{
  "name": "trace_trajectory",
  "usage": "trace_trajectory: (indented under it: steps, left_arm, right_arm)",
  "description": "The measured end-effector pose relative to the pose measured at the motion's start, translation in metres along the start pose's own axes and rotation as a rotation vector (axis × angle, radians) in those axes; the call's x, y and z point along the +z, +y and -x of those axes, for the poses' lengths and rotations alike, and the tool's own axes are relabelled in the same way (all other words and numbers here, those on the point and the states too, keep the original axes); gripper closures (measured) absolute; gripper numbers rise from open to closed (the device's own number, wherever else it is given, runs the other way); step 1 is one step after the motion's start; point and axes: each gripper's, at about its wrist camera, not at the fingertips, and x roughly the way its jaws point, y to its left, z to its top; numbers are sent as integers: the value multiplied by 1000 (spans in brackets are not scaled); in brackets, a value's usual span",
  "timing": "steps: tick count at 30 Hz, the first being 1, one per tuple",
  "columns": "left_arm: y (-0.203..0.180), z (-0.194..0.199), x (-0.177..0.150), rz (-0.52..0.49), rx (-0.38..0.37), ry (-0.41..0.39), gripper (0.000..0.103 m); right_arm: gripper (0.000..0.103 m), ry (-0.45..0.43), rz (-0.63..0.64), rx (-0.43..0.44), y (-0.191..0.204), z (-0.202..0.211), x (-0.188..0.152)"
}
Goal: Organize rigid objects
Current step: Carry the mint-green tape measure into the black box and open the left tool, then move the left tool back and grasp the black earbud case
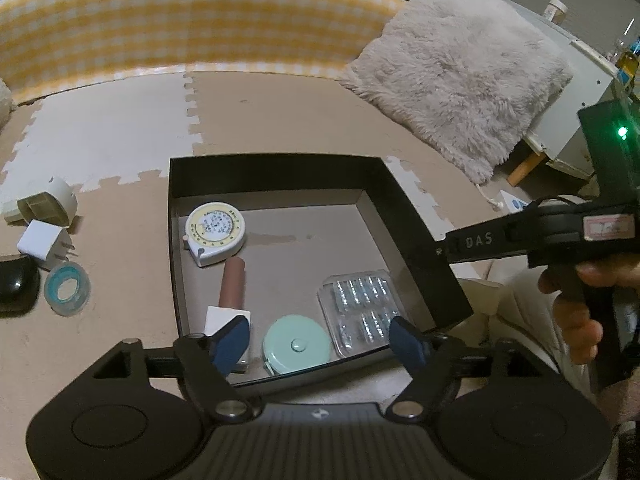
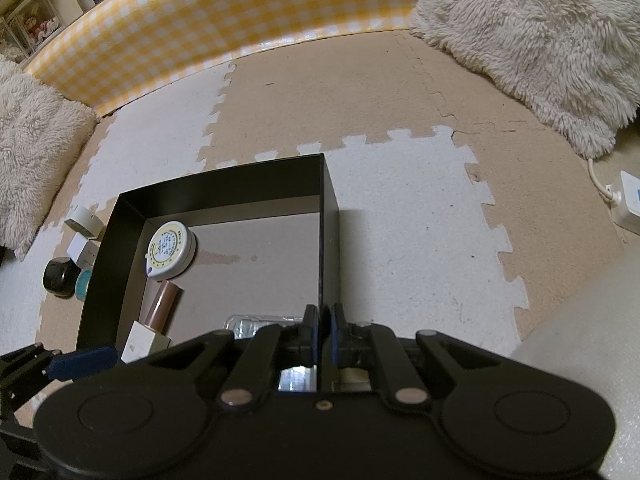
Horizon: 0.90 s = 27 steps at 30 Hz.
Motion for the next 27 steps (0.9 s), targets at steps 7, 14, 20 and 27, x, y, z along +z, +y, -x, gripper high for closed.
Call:
trace_trajectory:
  steps: [7,14,20,27]
  left_arm:
    - [7,18,13,0,-1,-24,13]
    - [19,34,24,13,12,-51,2]
    - [49,55,39,29,101,-127,0]
    - [96,72,50,100,203,-182,0]
  right_arm:
    - [96,0,1,-1,0,0,0]
    - [96,0,0,-1,0,0,0]
    - [96,0,-1,0,0,0,0]
    - [96,1,15,-7,1,0,0]
